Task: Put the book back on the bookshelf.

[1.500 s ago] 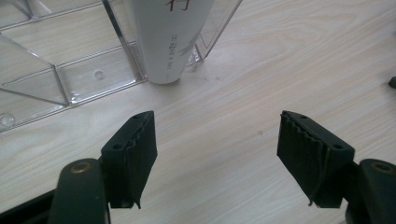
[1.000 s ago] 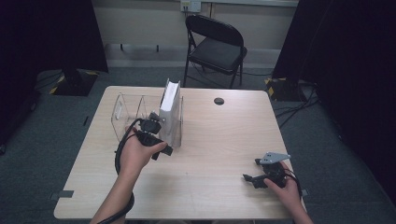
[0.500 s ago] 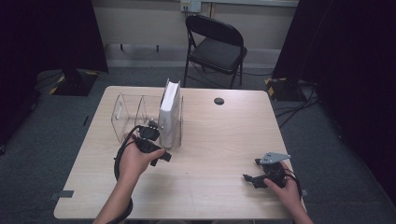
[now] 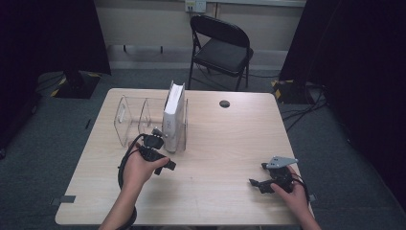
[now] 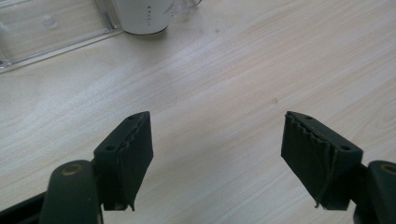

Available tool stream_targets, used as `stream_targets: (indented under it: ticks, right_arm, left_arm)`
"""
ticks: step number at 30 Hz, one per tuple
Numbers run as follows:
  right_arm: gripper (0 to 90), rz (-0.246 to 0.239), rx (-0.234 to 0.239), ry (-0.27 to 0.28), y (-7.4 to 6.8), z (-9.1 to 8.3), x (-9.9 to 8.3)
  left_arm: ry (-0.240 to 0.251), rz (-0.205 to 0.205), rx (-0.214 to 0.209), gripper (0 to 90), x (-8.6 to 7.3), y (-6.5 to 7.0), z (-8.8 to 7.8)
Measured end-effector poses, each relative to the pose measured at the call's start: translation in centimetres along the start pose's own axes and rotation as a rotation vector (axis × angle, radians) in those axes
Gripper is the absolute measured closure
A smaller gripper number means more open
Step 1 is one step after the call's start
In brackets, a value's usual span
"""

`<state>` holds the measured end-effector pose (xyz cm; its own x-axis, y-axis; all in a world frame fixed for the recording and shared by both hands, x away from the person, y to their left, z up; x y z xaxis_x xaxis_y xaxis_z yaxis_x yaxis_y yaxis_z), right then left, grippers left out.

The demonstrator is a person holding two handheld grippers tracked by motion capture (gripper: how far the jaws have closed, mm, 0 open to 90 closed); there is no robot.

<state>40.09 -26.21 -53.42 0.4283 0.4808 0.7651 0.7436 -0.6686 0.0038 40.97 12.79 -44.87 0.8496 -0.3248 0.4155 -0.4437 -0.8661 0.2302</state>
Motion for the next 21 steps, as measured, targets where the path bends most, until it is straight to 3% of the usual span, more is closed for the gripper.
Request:
stream_targets:
  ticks: [21]
  right_arm:
    - [12.2, 0.000, 0.000, 0.000, 0.0, 0.0, 0.0]
  left_arm:
    - [-0.006, 0.017, -0.012, 21.0, -1.6, -0.7, 2.0]
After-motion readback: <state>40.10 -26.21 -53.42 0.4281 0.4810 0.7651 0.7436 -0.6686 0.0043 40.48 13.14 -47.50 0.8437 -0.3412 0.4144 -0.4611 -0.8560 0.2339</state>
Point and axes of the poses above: each handheld gripper's, and its own axes: z roughly forward along the jaws, x roughly out of its top, y roughly to its right, the point moved 5 cm from there along z, roughly forward along the jaws, and after that the axes turned 3 degrees about y, right-handed, at the moved point
